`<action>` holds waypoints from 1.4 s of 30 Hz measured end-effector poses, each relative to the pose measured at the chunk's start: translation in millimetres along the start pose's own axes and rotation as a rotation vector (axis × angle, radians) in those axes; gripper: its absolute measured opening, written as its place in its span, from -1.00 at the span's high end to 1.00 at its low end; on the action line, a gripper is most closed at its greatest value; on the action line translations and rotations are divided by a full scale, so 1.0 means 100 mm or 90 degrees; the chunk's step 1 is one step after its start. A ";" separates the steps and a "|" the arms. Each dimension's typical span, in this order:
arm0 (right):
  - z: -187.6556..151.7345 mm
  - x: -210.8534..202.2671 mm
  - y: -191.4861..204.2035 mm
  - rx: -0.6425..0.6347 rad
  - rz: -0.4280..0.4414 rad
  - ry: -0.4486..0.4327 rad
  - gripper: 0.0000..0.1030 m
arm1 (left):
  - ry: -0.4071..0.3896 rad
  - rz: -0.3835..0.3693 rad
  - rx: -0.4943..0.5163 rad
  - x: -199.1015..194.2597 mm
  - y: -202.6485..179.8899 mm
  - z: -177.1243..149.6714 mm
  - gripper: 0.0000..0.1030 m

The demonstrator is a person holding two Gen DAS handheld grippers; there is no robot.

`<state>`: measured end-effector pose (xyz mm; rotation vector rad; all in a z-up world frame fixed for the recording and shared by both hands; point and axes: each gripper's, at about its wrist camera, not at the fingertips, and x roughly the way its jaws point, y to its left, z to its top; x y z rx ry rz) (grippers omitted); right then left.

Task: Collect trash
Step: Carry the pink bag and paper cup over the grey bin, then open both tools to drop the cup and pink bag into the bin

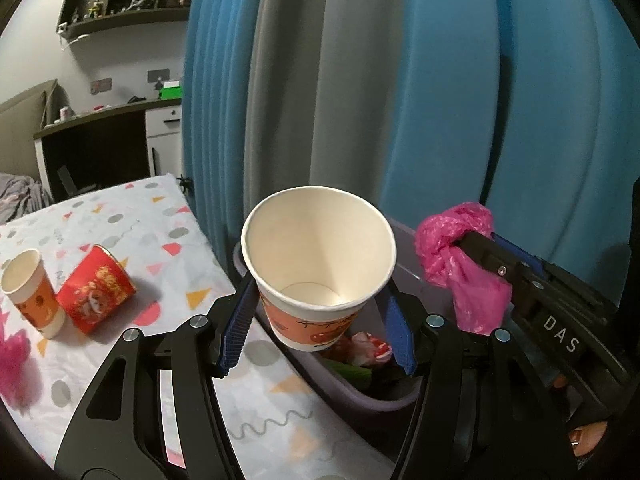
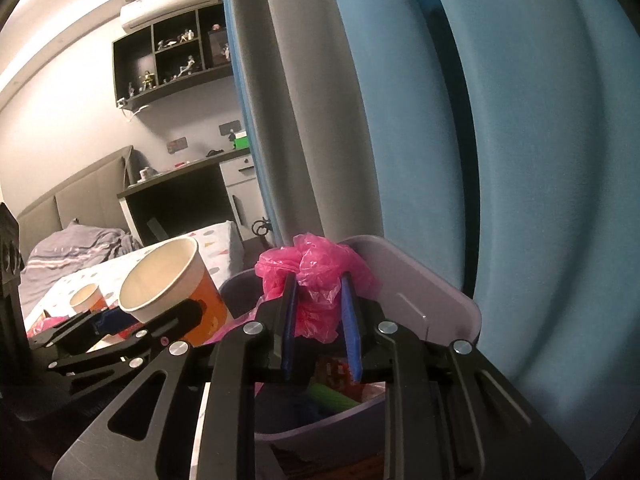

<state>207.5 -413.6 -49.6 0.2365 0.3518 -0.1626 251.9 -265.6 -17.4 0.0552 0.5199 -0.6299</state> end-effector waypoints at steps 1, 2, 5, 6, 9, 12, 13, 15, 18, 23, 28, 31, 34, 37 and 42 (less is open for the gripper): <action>-0.01 0.00 0.01 0.000 -0.001 0.001 0.56 | 0.002 -0.002 0.001 0.03 -0.01 0.00 -0.13; -0.01 0.01 0.00 0.000 -0.002 0.002 0.56 | 0.004 -0.005 0.000 0.06 -0.01 -0.01 -0.13; -0.01 0.04 -0.03 0.002 -0.004 0.003 0.55 | 0.010 -0.010 0.001 0.14 -0.01 -0.01 -0.13; -0.01 0.05 -0.04 0.002 -0.005 0.002 0.55 | 0.011 -0.010 0.001 0.16 -0.02 0.00 -0.13; 0.00 0.08 0.00 -0.002 -0.009 0.002 0.55 | 0.014 -0.018 0.001 0.23 -0.02 0.00 -0.13; 0.01 0.12 -0.02 -0.004 -0.011 0.003 0.55 | 0.016 -0.028 0.000 0.27 -0.02 0.00 -0.13; 0.01 0.12 -0.02 -0.004 -0.012 0.003 0.55 | 0.018 -0.031 0.001 0.29 -0.02 -0.01 -0.13; 0.00 0.14 -0.02 -0.002 -0.014 0.004 0.55 | 0.022 -0.035 -0.001 0.32 -0.02 -0.01 -0.14; 0.00 0.18 -0.04 0.000 -0.015 0.007 0.55 | 0.028 -0.043 -0.002 0.35 -0.01 -0.03 -0.15; 0.00 0.20 -0.05 0.000 -0.017 0.009 0.55 | 0.031 -0.052 -0.001 0.39 0.00 -0.05 -0.16; 0.00 0.23 -0.05 0.001 -0.020 0.009 0.55 | 0.035 -0.061 -0.001 0.43 0.00 -0.06 -0.17; 0.00 0.26 -0.06 0.005 -0.022 0.010 0.54 | 0.033 -0.068 0.000 0.44 -0.01 -0.07 -0.17; -0.01 0.27 -0.07 0.007 -0.025 0.010 0.51 | 0.037 -0.070 -0.005 0.46 -0.01 -0.09 -0.17; -0.01 0.29 -0.06 0.006 -0.026 0.012 0.50 | 0.039 -0.070 -0.007 0.47 -0.01 -0.11 -0.20; -0.01 0.31 -0.06 0.006 -0.025 0.015 0.41 | 0.040 -0.065 -0.013 0.47 0.01 -0.11 -0.37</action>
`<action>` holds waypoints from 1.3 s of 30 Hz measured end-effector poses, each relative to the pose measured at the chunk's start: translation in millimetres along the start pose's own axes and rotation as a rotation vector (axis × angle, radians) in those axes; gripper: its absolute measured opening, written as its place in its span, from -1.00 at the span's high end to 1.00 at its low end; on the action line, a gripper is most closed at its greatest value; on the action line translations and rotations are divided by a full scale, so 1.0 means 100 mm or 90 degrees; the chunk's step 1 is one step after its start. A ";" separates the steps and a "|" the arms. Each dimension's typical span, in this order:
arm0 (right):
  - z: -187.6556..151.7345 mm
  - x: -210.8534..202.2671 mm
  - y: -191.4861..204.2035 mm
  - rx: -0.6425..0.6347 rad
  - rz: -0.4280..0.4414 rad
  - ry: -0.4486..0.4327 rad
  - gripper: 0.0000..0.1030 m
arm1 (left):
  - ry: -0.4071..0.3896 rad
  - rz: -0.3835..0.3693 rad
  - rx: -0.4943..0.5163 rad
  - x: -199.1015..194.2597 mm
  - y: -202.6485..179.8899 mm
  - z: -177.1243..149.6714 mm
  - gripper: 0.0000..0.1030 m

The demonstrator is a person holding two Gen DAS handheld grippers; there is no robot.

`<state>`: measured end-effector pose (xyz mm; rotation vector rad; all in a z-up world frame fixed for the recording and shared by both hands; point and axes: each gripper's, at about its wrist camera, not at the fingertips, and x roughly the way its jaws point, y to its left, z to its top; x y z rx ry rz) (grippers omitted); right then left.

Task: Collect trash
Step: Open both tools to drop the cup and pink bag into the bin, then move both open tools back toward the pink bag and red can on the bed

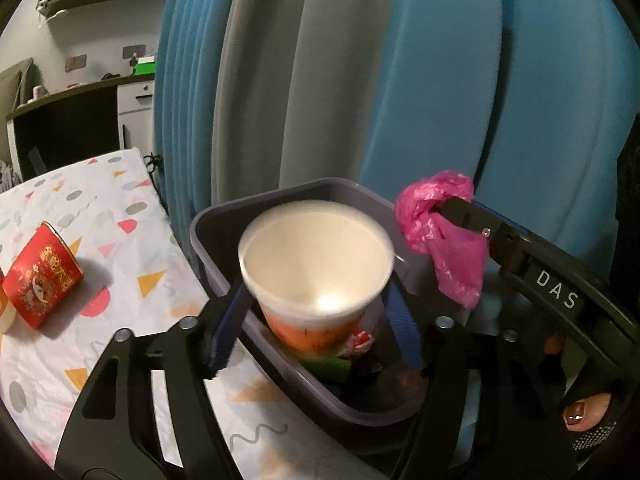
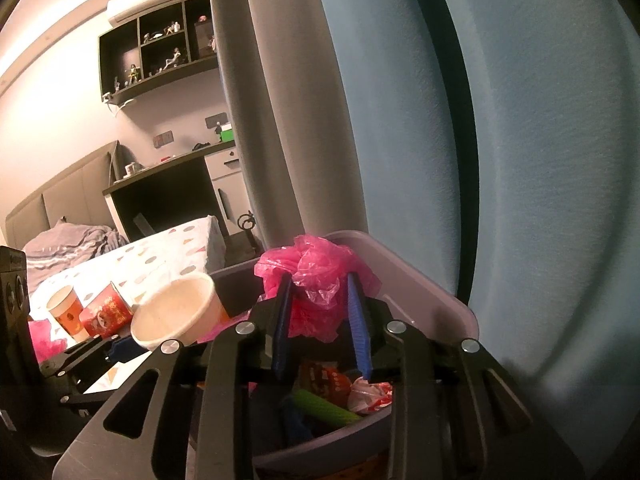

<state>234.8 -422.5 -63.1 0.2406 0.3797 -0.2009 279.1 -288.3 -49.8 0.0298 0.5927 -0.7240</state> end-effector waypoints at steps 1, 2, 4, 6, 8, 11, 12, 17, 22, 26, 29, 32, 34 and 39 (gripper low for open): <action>0.00 0.00 0.00 0.001 0.000 -0.001 0.36 | -0.001 -0.001 0.000 -0.01 0.00 0.00 -0.43; 0.00 0.00 -0.01 0.002 -0.001 -0.002 0.32 | -0.003 0.001 0.001 -0.01 -0.01 0.00 -0.48; 0.01 -0.01 -0.02 0.005 0.000 -0.003 0.22 | -0.004 0.006 0.000 -0.02 0.00 -0.01 -0.55; 0.02 -0.02 -0.04 0.008 -0.001 -0.007 0.19 | -0.002 0.008 -0.001 -0.04 0.01 -0.01 -0.55; 0.03 -0.04 -0.05 0.013 0.000 -0.009 0.15 | -0.001 0.013 -0.005 -0.07 0.04 -0.01 -0.57; 0.03 -0.09 -0.06 0.016 -0.001 -0.016 -0.02 | -0.003 0.032 -0.015 -0.13 0.09 -0.03 -0.61; 0.02 -0.12 -0.06 0.018 -0.002 -0.019 -0.06 | -0.004 0.042 -0.020 -0.17 0.10 -0.04 -0.61; -0.01 -0.26 -0.01 0.019 -0.008 -0.032 -0.49 | -0.010 0.097 -0.030 -0.38 0.15 -0.10 -0.63; -0.06 -0.39 0.09 0.004 -0.012 -0.038 -0.70 | -0.023 0.165 -0.039 -0.69 0.22 -0.21 -0.67; -0.11 -0.48 0.20 -0.005 -0.005 -0.038 -0.72 | -0.040 0.213 -0.057 -0.97 0.33 -0.29 -0.68; -0.13 -0.56 0.32 -0.017 0.004 -0.042 -0.73 | -0.051 0.258 -0.071 -1.21 0.50 -0.37 -0.68; -0.16 -0.63 0.44 -0.020 0.015 -0.043 -0.73 | -0.056 0.292 -0.089 -1.41 0.65 -0.42 -0.69; -0.17 -0.68 0.53 -0.018 0.024 -0.044 -0.73 | -0.061 0.307 -0.102 -1.54 0.75 -0.46 -0.69; -0.24 -0.75 0.78 -0.024 0.047 -0.045 -0.73 | -0.070 0.348 -0.122 -1.85 0.96 -0.59 -0.69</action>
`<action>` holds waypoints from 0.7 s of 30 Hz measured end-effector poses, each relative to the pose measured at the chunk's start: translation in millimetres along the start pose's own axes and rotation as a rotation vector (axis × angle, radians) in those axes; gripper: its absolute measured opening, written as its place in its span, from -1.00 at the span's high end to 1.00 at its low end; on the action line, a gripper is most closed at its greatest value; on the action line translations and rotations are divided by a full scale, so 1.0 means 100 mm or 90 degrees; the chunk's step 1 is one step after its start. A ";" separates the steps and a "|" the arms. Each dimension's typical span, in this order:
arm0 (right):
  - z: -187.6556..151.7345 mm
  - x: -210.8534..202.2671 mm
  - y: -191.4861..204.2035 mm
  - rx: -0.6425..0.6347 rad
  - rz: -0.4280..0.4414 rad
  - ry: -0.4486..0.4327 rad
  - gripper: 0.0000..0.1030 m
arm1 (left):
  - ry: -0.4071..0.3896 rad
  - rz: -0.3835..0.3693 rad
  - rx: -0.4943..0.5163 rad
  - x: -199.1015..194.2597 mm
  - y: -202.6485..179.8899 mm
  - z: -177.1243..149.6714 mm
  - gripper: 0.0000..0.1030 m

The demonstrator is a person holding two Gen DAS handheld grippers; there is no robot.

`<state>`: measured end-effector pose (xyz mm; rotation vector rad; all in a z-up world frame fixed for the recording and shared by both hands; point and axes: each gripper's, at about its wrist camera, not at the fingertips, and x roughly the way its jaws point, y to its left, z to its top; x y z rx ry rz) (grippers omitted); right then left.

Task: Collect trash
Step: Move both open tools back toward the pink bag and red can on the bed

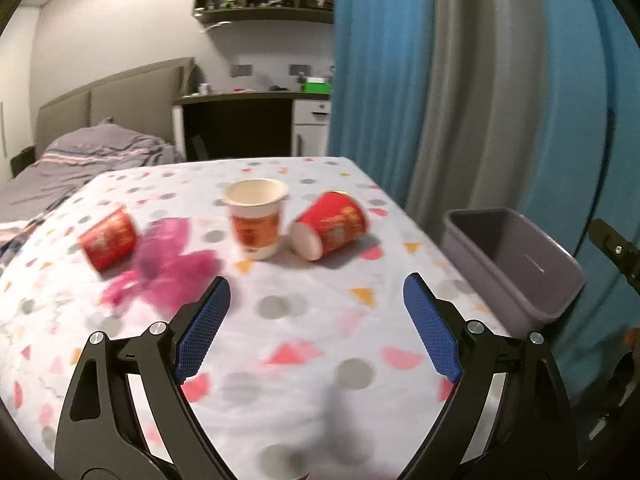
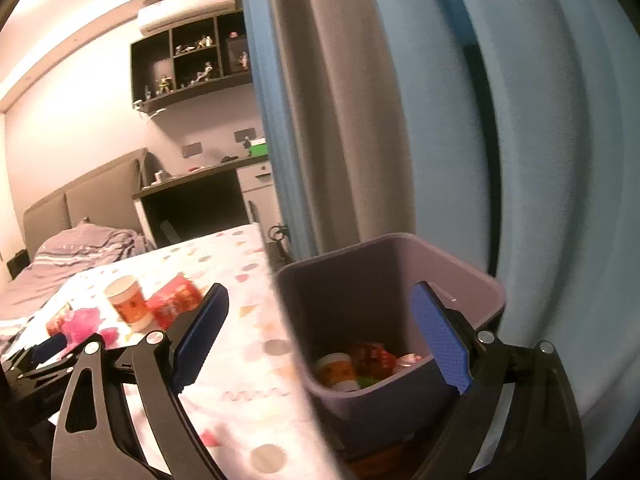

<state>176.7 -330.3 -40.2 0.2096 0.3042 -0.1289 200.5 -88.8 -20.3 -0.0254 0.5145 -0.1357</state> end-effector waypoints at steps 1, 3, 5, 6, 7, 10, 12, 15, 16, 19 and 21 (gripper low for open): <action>-0.02 -0.01 0.06 -0.001 0.007 0.000 -0.73 | -0.002 0.007 -0.006 -0.04 0.09 -0.01 -0.69; -0.05 -0.02 0.20 -0.002 0.021 0.003 -0.73 | -0.005 0.020 -0.014 -0.10 0.23 -0.02 -0.69; -0.07 -0.04 0.30 -0.003 0.035 0.006 -0.73 | -0.006 0.031 -0.021 -0.15 0.34 -0.03 -0.69; -0.09 -0.04 0.39 -0.009 0.046 0.008 -0.73 | -0.008 0.036 -0.027 -0.18 0.42 -0.04 -0.69; -0.09 -0.04 0.45 -0.014 0.052 0.009 -0.73 | -0.010 0.043 -0.032 -0.21 0.49 -0.04 -0.69; -0.13 -0.04 0.67 -0.029 0.077 0.014 -0.73 | -0.016 0.062 -0.047 -0.28 0.70 -0.06 -0.69; -0.15 -0.05 0.82 -0.042 0.094 0.019 -0.73 | -0.021 0.076 -0.055 -0.34 0.83 -0.07 -0.69; -0.19 -0.05 1.05 -0.061 0.116 0.024 -0.73 | -0.022 0.096 -0.069 -0.37 1.02 -0.09 -0.69; -0.20 -0.04 1.12 -0.065 0.124 0.026 -0.73 | -0.022 0.101 -0.074 -0.38 1.08 -0.09 -0.69; -0.24 -0.01 1.31 -0.075 0.143 0.032 -0.73 | -0.024 0.118 -0.089 -0.41 1.26 -0.10 -0.69; -0.26 0.02 1.44 -0.082 0.155 0.038 -0.73 | -0.026 0.133 -0.095 -0.43 1.38 -0.11 -0.69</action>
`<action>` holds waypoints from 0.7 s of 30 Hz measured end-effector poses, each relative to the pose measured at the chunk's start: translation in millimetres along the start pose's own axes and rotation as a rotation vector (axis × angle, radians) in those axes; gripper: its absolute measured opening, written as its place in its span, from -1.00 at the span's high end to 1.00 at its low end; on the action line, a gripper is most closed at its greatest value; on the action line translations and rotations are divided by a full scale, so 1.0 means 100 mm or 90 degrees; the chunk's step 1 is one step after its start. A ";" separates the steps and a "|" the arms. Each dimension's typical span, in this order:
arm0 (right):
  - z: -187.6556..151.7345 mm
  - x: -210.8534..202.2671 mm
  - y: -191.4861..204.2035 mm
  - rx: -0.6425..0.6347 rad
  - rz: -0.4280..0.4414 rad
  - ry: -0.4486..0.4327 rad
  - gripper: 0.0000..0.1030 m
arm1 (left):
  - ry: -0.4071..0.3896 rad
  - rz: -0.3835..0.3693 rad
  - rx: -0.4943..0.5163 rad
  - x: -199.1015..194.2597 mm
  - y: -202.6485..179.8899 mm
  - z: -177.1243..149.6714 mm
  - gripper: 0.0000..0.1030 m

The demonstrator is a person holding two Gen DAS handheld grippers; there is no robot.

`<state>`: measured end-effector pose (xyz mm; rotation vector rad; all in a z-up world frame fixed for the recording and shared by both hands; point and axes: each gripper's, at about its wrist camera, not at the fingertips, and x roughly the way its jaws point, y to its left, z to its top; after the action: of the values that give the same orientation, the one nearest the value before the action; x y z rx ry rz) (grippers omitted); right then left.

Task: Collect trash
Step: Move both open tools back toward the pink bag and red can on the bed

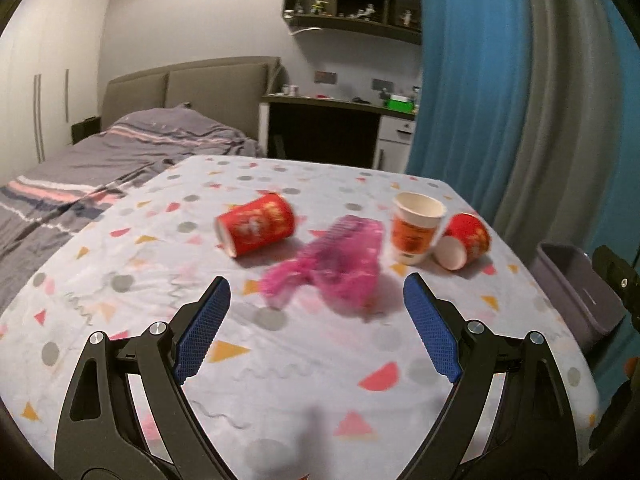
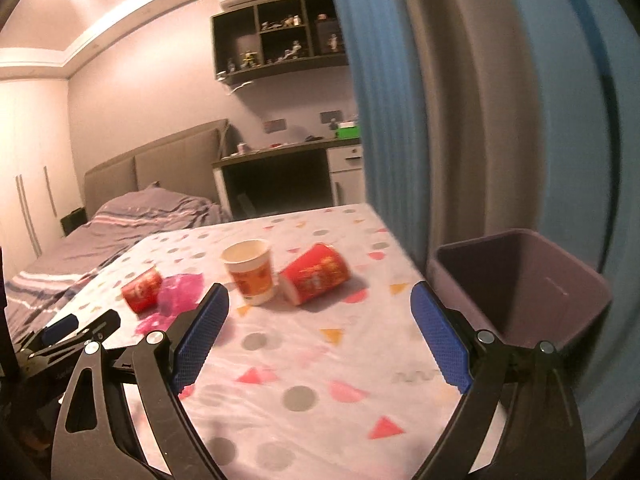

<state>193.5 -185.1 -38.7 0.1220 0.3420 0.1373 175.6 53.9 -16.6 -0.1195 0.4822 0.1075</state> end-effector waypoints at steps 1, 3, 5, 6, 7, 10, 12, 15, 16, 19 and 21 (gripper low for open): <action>0.00 0.04 0.06 -0.004 0.006 0.004 -0.73 | 0.000 0.005 -0.002 0.01 0.05 0.00 -0.69; -0.01 0.10 0.18 -0.011 0.017 0.010 -0.73 | -0.001 0.019 -0.010 0.03 0.17 0.01 -0.69; -0.01 0.20 0.31 -0.019 0.032 0.019 -0.73 | -0.001 0.029 -0.016 0.04 0.26 0.02 -0.69; -0.01 0.23 0.35 -0.022 0.037 0.021 -0.73 | -0.001 0.035 -0.018 0.05 0.32 0.02 -0.69; -0.01 0.29 0.42 -0.028 0.043 0.025 -0.73 | 0.000 0.039 -0.020 0.05 0.35 0.03 -0.69; -0.03 0.44 0.59 -0.040 0.059 0.040 -0.73 | 0.002 0.050 -0.029 0.07 0.49 0.04 -0.69; -0.04 0.53 0.71 -0.049 0.068 0.049 -0.73 | 0.002 0.056 -0.032 0.07 0.57 0.06 -0.69; -0.07 0.68 0.90 -0.060 0.081 0.064 -0.73 | 0.000 0.067 -0.034 0.09 0.67 0.09 -0.69; -0.08 0.73 0.95 -0.063 0.085 0.070 -0.73 | 0.002 0.069 -0.035 0.11 0.71 0.10 -0.69; -0.09 0.89 1.09 -0.067 0.094 0.084 -0.73 | 0.003 0.072 -0.033 0.16 0.80 0.14 -0.69; -0.09 0.98 1.16 -0.068 0.098 0.092 -0.73 | 0.002 0.071 -0.030 0.18 0.85 0.17 -0.69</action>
<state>269.0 -55.0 -62.1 0.0324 0.4683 0.3175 188.3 141.9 -17.8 -0.1383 0.4890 0.2277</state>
